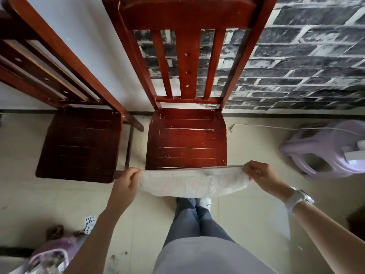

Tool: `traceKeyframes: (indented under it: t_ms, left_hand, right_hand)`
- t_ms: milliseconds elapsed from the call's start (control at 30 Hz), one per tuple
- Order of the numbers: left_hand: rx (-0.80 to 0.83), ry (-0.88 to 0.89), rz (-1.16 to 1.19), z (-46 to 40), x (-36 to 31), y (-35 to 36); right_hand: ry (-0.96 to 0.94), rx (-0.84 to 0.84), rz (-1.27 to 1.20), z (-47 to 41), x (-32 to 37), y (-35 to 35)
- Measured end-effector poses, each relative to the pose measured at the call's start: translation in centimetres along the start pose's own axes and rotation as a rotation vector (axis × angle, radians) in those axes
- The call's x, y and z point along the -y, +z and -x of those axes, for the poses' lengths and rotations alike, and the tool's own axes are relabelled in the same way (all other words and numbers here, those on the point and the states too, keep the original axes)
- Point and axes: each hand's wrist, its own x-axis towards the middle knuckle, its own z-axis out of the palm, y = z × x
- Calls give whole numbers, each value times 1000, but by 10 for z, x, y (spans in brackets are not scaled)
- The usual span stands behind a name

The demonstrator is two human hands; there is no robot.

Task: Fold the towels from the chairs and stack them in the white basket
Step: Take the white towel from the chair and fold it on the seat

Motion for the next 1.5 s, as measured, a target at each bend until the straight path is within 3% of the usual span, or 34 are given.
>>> traceKeyframes:
  t_ms: [233,500,600,733,867,933,1100,1267,1500]
  left_hand:
    - [2,-16,-2,-71,15,17]
    - [-64,-22,-83,-220,32,73]
    - [-165,45,-147,-258,33,90]
    - [-164,65,-88,-292,38,109]
    - [-217,135,-99,-311,38,106]
    - [-220,83,1,-315,32,104]
    - [-135,-241,504,-308,32,107]
    - [-188,-403,662,-272,37,109]
    - [-149,-528,773,-191,70,127]
  right_hand:
    - [35,-84,25,-55,19,13]
    - [107,-193,172,-197,5,41]
    - [177,-252,105,-237,3,51]
    - [252,-340,-23,-270,-2,58]
    - [315,-447,-291,-289,-5,60]
    - [305,-434,-451,-290,-1,60]
    - [409,-335,-860,-276,10,63]
    - [474,-445,-806,-244,-5,87]
    - [573,-424,-839,-180,-45,129]
